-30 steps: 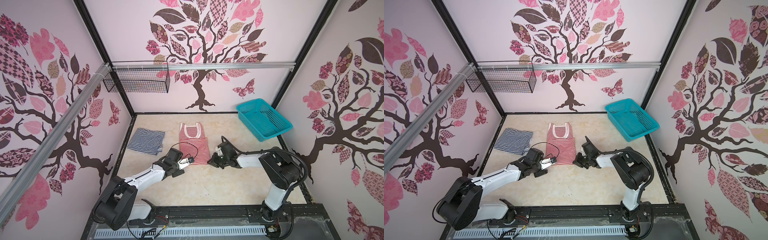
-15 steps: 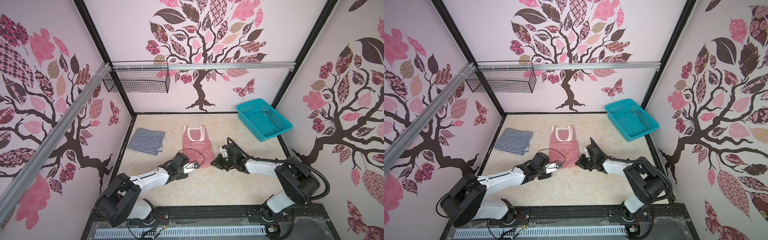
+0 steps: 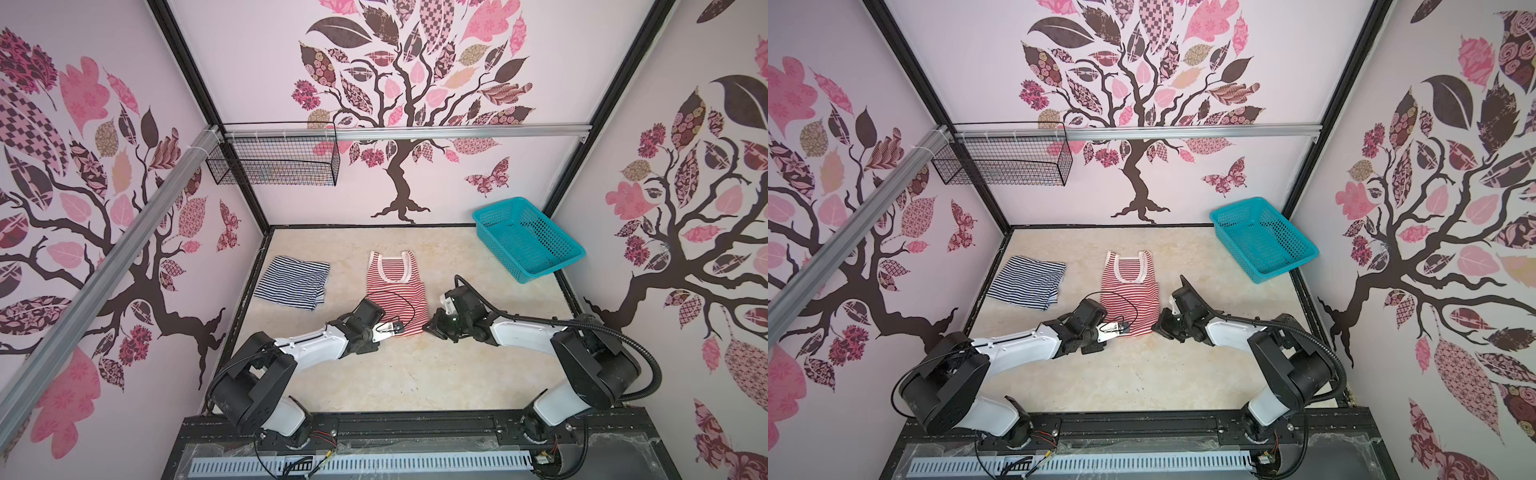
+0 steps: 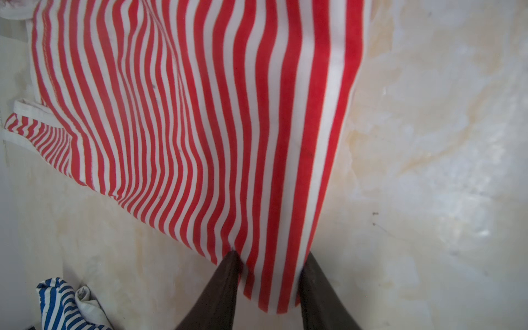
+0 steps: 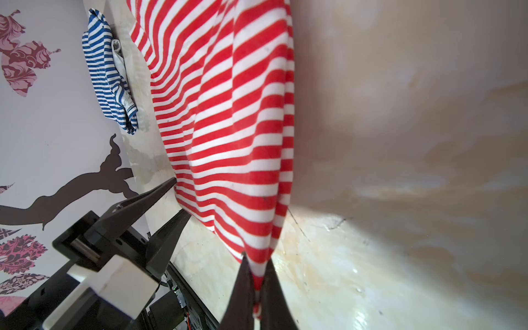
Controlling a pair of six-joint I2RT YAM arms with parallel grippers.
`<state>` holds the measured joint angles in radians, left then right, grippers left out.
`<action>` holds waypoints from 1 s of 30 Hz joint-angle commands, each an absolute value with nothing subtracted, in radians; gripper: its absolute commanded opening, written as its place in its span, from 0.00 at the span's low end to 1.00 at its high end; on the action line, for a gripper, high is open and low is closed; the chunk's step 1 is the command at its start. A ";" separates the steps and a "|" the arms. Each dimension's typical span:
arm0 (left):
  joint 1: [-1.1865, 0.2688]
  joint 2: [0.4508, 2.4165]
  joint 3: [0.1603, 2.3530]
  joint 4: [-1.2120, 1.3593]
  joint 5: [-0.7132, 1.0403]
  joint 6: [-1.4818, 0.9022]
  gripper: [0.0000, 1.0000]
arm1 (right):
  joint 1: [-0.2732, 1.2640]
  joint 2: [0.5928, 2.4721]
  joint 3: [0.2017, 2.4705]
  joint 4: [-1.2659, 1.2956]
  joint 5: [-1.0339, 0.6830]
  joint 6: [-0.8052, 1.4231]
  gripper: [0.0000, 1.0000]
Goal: Fold and stack the tank tops
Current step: 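Pinch the near edge of the red top with both grippers and lift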
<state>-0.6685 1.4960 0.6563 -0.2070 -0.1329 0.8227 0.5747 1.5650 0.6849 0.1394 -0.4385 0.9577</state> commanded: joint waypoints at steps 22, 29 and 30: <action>-0.789 1.373 0.872 -0.807 0.449 0.624 0.06 | 0.572 1.027 0.522 -0.125 -0.445 0.979 0.00; -0.844 1.356 0.973 -0.918 0.652 0.555 0.07 | 0.572 0.809 0.519 -0.311 -0.418 1.005 0.00; -0.846 1.355 0.989 -0.932 0.685 0.548 0.07 | 0.572 0.787 0.527 -0.329 -0.416 1.010 0.00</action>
<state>-0.8341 1.3800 0.9344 -0.8555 0.5331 0.5949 0.5747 0.8356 0.5087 -0.2157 -0.4370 0.9855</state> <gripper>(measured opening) 0.073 0.068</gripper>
